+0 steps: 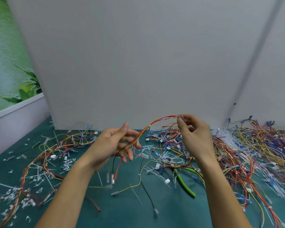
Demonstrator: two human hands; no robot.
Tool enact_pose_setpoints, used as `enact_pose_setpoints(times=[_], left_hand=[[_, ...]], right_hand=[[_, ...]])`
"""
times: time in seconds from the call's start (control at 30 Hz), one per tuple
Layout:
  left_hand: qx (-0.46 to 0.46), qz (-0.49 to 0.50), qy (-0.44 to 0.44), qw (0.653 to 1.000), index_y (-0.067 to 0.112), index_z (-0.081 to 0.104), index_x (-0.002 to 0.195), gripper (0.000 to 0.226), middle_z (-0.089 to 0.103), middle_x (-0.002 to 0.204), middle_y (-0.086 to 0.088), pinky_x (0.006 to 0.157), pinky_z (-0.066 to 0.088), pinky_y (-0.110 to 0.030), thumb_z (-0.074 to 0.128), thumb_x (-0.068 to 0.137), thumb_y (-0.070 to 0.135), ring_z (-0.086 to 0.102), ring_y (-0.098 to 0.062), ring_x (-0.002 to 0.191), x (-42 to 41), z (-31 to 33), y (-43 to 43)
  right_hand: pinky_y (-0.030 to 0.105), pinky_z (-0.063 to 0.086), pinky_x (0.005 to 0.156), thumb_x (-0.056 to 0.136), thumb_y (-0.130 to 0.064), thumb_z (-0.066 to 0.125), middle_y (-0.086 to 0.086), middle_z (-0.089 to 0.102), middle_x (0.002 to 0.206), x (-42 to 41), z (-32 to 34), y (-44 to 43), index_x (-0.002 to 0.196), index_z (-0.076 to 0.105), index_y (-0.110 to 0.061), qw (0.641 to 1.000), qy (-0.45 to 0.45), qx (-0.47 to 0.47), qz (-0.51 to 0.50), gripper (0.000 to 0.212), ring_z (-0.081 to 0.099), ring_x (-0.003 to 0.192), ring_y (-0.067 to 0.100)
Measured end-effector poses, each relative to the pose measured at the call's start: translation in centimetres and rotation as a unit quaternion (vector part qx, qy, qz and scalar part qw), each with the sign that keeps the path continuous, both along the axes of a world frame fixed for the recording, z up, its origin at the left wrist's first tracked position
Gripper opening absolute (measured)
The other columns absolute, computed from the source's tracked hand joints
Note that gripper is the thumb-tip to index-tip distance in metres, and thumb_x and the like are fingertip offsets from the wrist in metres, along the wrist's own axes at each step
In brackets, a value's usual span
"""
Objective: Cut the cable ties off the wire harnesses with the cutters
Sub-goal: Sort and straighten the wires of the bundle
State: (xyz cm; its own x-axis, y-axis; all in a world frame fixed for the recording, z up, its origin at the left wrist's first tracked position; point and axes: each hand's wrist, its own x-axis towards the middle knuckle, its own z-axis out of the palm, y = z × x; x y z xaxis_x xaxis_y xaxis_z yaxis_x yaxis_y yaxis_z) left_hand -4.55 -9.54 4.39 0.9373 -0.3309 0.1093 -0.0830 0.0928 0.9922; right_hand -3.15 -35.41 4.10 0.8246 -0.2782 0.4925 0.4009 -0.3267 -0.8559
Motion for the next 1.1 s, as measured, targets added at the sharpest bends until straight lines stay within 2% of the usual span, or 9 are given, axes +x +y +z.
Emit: enact_pose_setpoints(times=[0.23,0.33,0.5,0.6,0.77,0.87,0.93,1.0,1.1], left_hand=[[-0.012,-0.032,0.029,0.999,-0.004,0.068,0.111,0.063,0.070,0.106,-0.034,0.046,0.054,-0.031,0.042,0.100,0.053,0.070,-0.035,0.061,0.6,0.5,2.9],[-0.007,-0.029,0.037,0.999,-0.001,0.071,0.110,0.062,0.071,0.109,-0.032,0.048,0.054,-0.032,0.044,0.098,0.054,0.070,-0.035,0.062,0.6,0.8,3.8],[0.027,0.012,-0.005,1.000,0.003,0.073,0.107,0.050,0.073,0.109,-0.024,0.053,0.052,-0.027,0.071,0.087,0.049,0.062,-0.023,0.055,0.6,0.7,4.2],[0.074,0.043,-0.024,0.996,0.001,0.071,0.109,0.046,0.075,0.104,-0.020,0.053,0.051,-0.025,0.067,0.085,0.040,0.063,-0.022,0.056,0.5,0.5,3.8],[0.121,0.058,-0.068,0.989,0.004,0.073,0.107,0.039,0.078,0.103,-0.010,0.076,0.060,-0.030,0.068,0.084,0.034,0.075,-0.024,0.099,0.3,0.1,2.0],[0.089,0.074,-0.109,0.987,0.011,0.067,0.116,0.043,0.077,0.112,0.000,0.089,0.055,-0.021,0.072,0.081,0.034,0.071,-0.016,0.110,0.0,0.0,0.1],[0.074,0.052,-0.138,0.986,0.020,0.061,0.126,0.046,0.075,0.117,0.004,0.098,0.052,-0.021,0.071,0.085,0.037,0.069,-0.013,0.113,-0.3,-0.1,-1.0],[0.093,0.038,-0.178,0.979,0.028,0.060,0.130,0.041,0.076,0.111,0.004,0.096,0.052,-0.022,0.066,0.093,0.045,0.070,-0.012,0.108,-0.6,-0.4,-2.2],[0.094,0.082,-0.230,0.965,0.036,0.068,0.116,0.029,0.069,0.078,0.005,0.073,0.051,-0.024,0.055,0.096,0.052,0.066,-0.010,0.076,-1.1,-0.8,-3.4]], right_hand=[[0.030,0.052,0.076,0.103,-0.030,0.062,-0.014,0.067,0.099,0.6,-0.6,-0.7,0.110,0.070,-0.027,0.999,0.028,0.013,-0.035,0.012,0.063,0.089,0.002],[0.035,0.054,0.076,0.103,-0.031,0.061,-0.013,0.067,0.101,0.7,-0.7,-0.9,0.112,0.071,-0.026,0.998,0.034,0.016,-0.050,0.014,0.062,0.084,0.005],[0.033,0.053,0.071,0.102,-0.033,0.062,-0.011,0.066,0.100,0.5,-0.5,-1.0,0.107,0.068,-0.034,0.998,0.027,0.021,-0.047,0.008,0.061,0.076,0.009],[0.032,0.052,0.070,0.102,-0.033,0.063,-0.010,0.069,0.103,0.3,-0.3,-0.7,0.107,0.069,-0.035,0.999,0.024,0.028,-0.035,0.008,0.060,0.076,0.011],[0.015,0.045,0.058,0.102,-0.029,0.065,-0.018,0.069,0.082,-0.5,0.6,0.3,0.098,0.069,-0.036,0.998,-0.026,0.050,0.012,0.009,0.056,0.067,0.006],[0.015,0.036,0.053,0.101,-0.023,0.066,-0.014,0.061,0.071,-1.4,1.1,1.4,0.106,0.073,-0.028,0.995,-0.071,0.016,0.062,0.010,0.046,0.057,0.005],[0.012,0.037,0.060,0.100,-0.019,0.068,-0.013,0.064,0.081,-2.0,1.3,2.4,0.109,0.075,-0.025,0.991,-0.104,-0.023,0.081,0.013,0.052,0.063,0.003],[0.013,0.040,0.069,0.099,-0.016,0.070,-0.011,0.067,0.094,-2.5,1.6,3.3,0.110,0.076,-0.022,0.985,-0.128,-0.063,0.095,0.015,0.059,0.076,0.003],[0.015,0.044,0.075,0.097,-0.014,0.071,-0.008,0.067,0.099,-3.0,1.7,4.2,0.111,0.077,-0.019,0.975,-0.158,-0.102,0.115,0.016,0.066,0.086,0.008]])
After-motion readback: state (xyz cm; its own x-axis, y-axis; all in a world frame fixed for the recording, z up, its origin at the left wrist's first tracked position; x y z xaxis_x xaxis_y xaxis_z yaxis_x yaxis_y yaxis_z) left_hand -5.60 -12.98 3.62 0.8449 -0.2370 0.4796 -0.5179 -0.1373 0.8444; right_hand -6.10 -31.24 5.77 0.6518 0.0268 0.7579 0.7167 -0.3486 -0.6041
